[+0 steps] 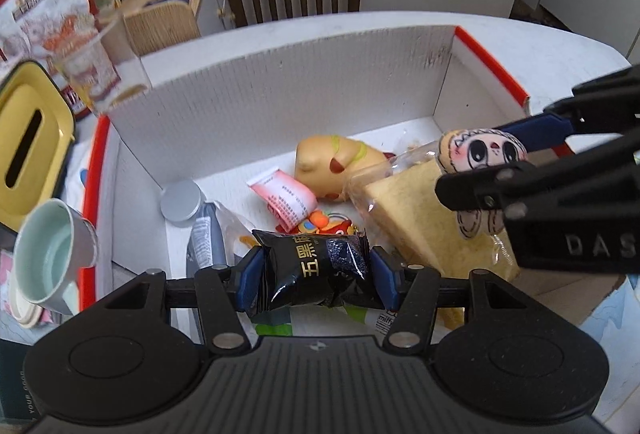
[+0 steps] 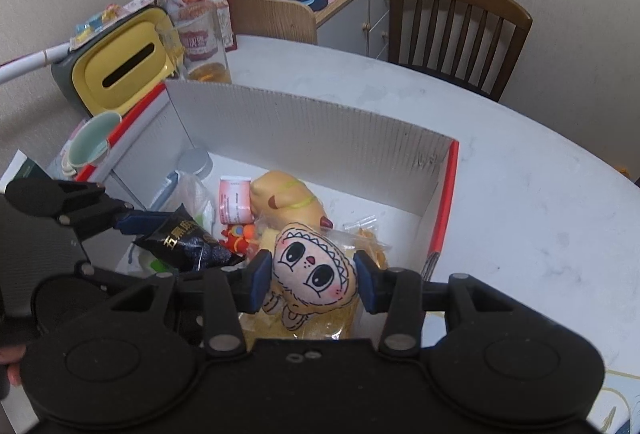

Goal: Organize objects
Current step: 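Carry the black packet and plush keychain over the shoebox with both tools, then open both tools to drop the packet and keychain into the box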

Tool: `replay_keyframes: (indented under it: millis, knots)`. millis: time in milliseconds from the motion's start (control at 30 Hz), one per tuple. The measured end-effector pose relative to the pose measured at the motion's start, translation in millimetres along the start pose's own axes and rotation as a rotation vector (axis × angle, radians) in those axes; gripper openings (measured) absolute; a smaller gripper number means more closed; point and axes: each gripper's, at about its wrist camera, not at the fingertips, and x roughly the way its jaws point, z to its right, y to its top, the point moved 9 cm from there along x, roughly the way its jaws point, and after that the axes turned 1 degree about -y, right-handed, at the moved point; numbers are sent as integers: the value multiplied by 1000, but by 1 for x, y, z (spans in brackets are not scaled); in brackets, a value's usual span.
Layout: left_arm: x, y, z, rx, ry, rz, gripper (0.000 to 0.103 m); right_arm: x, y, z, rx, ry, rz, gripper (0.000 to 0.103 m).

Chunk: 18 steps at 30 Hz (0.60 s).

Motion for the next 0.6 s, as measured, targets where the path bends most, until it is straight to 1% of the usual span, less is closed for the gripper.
replay_keyframes:
  millis: [200,300,367,433,533,600]
  knots:
    - [8,3,-8,-17,1,-29,57,6,-4,0,-17,-10,-13,45]
    - [12,5,-8,-8,5,-41,59,8,-4,1,-18,-12,-10,47]
    - [14,5,-9,-8,7,-50,62,9,-3,2,-15,-8,-8,49]
    - [15,5,-9,-10,10,-52,66,8,-3,3,-17,-11,0,54]
    - [15,4,-10,-12,18,-49,66,6,-2,5,-18,-9,13,59]
    - [14,4,-9,-9,21,-42,66,4,-1,7,-13,-8,21,60]
